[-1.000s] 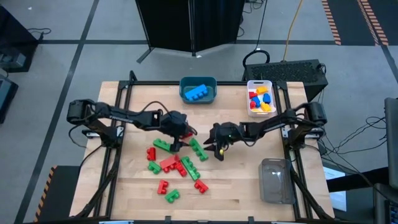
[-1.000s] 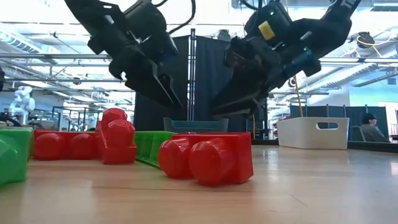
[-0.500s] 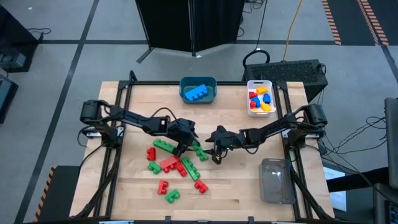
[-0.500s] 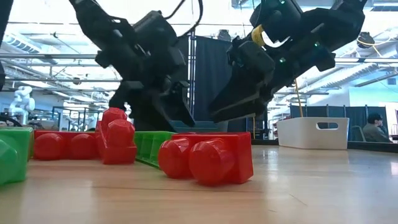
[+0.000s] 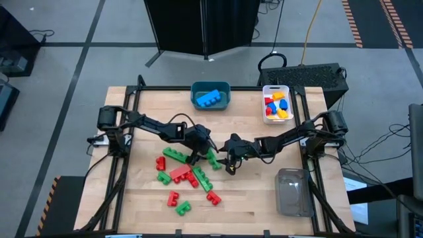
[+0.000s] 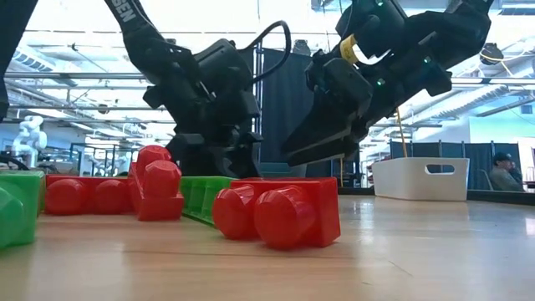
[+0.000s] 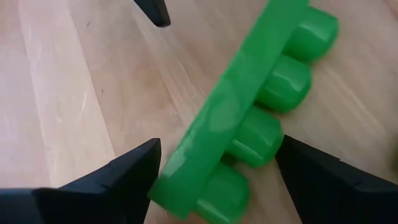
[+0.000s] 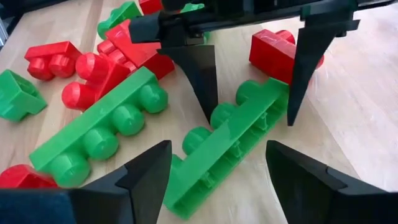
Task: Sort blocks by size
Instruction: Put the four stud green game piece into the blue bin
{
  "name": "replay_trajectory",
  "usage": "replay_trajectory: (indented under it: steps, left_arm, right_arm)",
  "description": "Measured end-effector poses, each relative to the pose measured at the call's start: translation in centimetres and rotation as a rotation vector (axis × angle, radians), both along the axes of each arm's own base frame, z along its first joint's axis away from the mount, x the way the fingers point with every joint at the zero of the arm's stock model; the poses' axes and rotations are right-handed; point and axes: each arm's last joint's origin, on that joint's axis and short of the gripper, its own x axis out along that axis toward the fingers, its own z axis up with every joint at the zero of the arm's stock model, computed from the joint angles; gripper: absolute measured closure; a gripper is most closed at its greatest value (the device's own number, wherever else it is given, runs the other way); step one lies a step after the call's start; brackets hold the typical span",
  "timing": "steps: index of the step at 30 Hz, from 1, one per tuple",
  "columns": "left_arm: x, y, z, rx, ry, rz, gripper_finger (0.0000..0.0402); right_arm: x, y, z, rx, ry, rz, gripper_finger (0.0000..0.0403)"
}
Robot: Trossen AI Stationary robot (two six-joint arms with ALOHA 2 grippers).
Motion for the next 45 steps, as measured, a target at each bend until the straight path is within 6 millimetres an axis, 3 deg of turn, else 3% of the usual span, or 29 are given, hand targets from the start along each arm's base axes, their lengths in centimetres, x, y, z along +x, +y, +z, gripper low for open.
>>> replay_trajectory:
  steps: [12,20,26,31,37,45]
  left_arm:
    - [-0.2,0.4,0.1,-0.063,0.023,0.089,0.0229]
    - [0.1,1.3,1.0,-0.072,0.039,0.177,0.0246]
    - [-0.4,3.0,3.9,-0.063,-0.006,0.229,0.0248]
    - [-1.2,5.8,7.0,-0.034,-0.097,0.314,0.0248]
    - [-2.2,10.6,9.3,0.006,-0.175,0.436,0.0248]
    - [-3.8,16.9,9.9,0.040,-0.225,0.600,0.0249]
  right_arm:
    - [0.0,-0.2,0.0,-0.008,-0.001,-0.005,0.0156]
    - [0.0,-0.2,0.0,-0.009,0.000,-0.005,0.0156]
    - [-0.2,0.0,-0.3,-0.014,0.039,-0.003,0.0156]
    - [-0.2,0.0,-0.3,-0.016,0.040,0.000,0.0156]
    - [-0.2,0.0,-0.3,-0.020,0.047,0.005,0.0156]
    - [-0.3,0.1,-0.4,-0.026,0.052,0.012,0.0156]
